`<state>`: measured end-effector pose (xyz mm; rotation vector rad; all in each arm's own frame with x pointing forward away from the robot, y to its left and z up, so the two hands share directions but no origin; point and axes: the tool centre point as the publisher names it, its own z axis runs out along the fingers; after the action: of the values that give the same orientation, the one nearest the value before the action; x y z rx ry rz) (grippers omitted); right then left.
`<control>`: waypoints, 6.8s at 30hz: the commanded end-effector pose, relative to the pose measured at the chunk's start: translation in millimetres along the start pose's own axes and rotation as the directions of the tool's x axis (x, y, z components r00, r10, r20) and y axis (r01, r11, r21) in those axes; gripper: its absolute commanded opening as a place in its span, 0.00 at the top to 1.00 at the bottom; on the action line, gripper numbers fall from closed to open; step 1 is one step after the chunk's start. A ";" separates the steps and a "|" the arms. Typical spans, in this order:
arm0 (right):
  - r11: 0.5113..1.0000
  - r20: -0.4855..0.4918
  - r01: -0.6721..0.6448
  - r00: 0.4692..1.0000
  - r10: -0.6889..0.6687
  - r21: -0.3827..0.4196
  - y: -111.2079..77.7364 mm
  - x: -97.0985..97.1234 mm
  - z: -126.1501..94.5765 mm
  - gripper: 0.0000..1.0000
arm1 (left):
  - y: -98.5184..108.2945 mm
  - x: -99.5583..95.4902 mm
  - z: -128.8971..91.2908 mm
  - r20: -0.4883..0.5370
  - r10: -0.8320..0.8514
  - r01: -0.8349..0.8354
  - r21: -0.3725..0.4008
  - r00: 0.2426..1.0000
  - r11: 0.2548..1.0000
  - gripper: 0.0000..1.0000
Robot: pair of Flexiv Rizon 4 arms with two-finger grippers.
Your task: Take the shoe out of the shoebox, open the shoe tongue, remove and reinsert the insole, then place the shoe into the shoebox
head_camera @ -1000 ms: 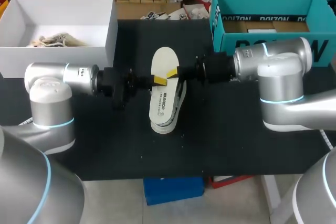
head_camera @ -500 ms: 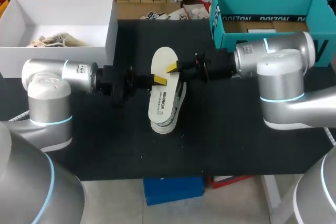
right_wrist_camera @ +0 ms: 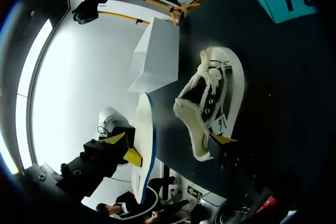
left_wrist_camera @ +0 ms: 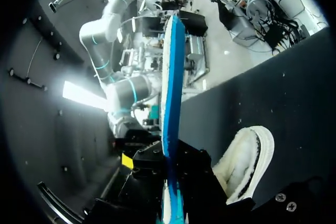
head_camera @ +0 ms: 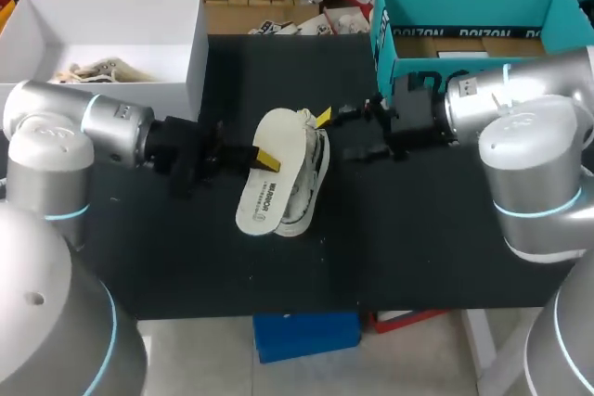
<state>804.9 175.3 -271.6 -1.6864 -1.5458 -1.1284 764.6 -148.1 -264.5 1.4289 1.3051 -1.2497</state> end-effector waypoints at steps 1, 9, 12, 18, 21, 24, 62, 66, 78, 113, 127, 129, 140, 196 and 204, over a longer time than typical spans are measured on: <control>0.997 0.069 -0.017 0.997 0.023 -0.080 -26.2 -2.9 -26.4 0.00 | -33.4 -7.4 -12.0 -0.119 -0.027 0.025 -0.013 0.993 1.000 1.00; 0.978 0.125 -0.052 0.989 0.078 -0.201 -52.5 -11.3 -50.9 0.00 | -72.2 5.1 -16.5 -0.202 -0.089 0.101 0.048 0.975 0.994 1.00; 0.973 0.131 -0.058 0.987 0.089 -0.222 -61.3 -13.3 -59.2 0.00 | -81.6 11.0 -18.5 -0.218 -0.107 0.123 0.062 0.970 0.990 1.00; 0.970 0.145 -0.055 0.985 0.091 -0.239 -73.2 -12.5 -73.0 0.00 | -93.7 17.0 -20.6 -0.258 -0.129 0.155 0.080 0.958 0.985 1.00; 0.970 0.148 -0.044 0.986 0.081 -0.237 -75.3 -9.7 -76.6 0.00 | -98.6 19.3 -20.9 -0.272 -0.141 0.172 0.092 0.952 0.981 1.00; 0.970 0.148 -0.044 0.986 0.081 -0.237 -75.3 -9.7 -76.6 0.00 | -100.6 24.1 -21.3 -0.301 -0.164 0.204 0.105 0.939 0.973 1.00; 0.970 0.148 -0.044 0.986 0.081 -0.237 -75.3 -9.7 -76.6 0.00 | -25.8 73.1 10.4 -0.429 -0.266 0.376 0.195 0.863 0.906 1.00; 0.970 0.148 -0.044 0.986 0.081 -0.237 -75.3 -9.7 -76.6 0.00 | -11.1 75.3 13.0 -0.427 -0.261 0.370 0.196 0.866 0.908 1.00; 0.970 0.148 -0.044 0.986 0.081 -0.237 -75.3 -9.7 -76.6 0.00 | 19.3 79.7 24.0 -0.435 -0.252 0.367 0.203 0.865 0.908 1.00; 0.970 0.148 -0.044 0.986 0.081 -0.237 -75.3 -9.7 -76.6 0.00 | 64.1 95.2 35.8 -0.484 -0.205 0.312 0.152 0.851 0.938 1.00; 0.970 0.148 -0.044 0.986 0.081 -0.237 -75.3 -9.7 -76.6 0.00 | 79.3 96.3 43.6 -0.526 -0.188 0.290 0.118 0.829 0.950 1.00; 0.970 0.148 -0.044 0.986 0.081 -0.237 -75.3 -9.7 -76.6 0.00 | 79.4 96.4 43.2 -0.530 -0.188 0.292 0.119 0.827 0.949 1.00; 0.970 0.148 -0.044 0.986 0.081 -0.237 -75.3 -9.7 -76.6 0.00 | 66.1 81.4 37.6 -0.538 -0.160 0.268 0.129 0.827 0.955 0.72; 0.970 0.148 -0.044 0.986 0.081 -0.237 -75.3 -9.7 -76.6 0.00 | 1.3 77.4 19.4 -0.497 -0.074 0.170 0.150 0.865 0.974 1.00; 0.970 0.148 -0.044 0.986 0.081 -0.237 -75.3 -9.7 -76.6 0.00 | 15.6 82.3 22.1 -0.481 -0.077 0.155 0.126 0.873 0.980 1.00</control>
<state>716.4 116.4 -253.3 -2.0073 -1.4870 -1.2101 772.4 -154.2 -345.9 1.8845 1.6675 -1.1408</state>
